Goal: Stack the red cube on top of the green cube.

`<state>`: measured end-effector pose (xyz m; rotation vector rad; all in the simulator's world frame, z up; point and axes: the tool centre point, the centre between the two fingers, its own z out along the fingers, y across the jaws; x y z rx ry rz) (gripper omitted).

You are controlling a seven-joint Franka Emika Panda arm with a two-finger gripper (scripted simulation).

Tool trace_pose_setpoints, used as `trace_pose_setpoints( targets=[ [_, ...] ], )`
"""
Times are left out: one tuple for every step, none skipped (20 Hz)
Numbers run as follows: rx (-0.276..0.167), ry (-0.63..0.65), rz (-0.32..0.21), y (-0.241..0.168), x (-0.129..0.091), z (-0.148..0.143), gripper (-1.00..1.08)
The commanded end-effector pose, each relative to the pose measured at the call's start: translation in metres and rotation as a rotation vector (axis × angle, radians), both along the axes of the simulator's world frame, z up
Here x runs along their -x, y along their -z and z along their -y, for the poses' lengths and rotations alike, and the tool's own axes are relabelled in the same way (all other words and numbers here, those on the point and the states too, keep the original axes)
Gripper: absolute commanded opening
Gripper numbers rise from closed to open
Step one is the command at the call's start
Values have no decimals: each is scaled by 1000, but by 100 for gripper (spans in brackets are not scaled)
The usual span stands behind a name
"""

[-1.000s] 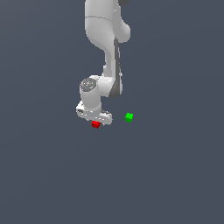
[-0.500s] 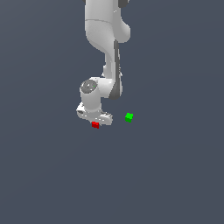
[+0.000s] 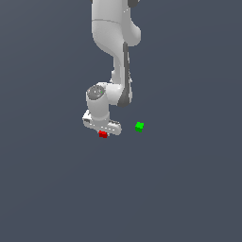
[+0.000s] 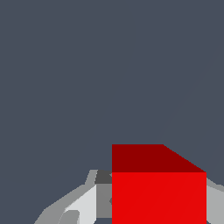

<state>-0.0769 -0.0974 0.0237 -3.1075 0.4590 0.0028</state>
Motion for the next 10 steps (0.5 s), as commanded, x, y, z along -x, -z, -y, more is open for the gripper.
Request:
trace_pose_setpoints(
  targets=[
    [0, 0, 1, -6, 0, 0, -100],
    [0, 0, 1, -10, 0, 0, -100],
    [0, 0, 1, -14, 0, 0, -100],
    [0, 0, 1, -19, 0, 0, -100],
    [0, 0, 1, -24, 0, 0, -100],
    [0, 0, 1, -30, 0, 0, -100],
    [0, 0, 1, -36, 0, 0, -100],
    [0, 0, 1, -43, 1, 0, -100],
    [0, 0, 1, -50, 1, 0, -100],
    [0, 0, 1, -57, 1, 0, -100]
  ],
)
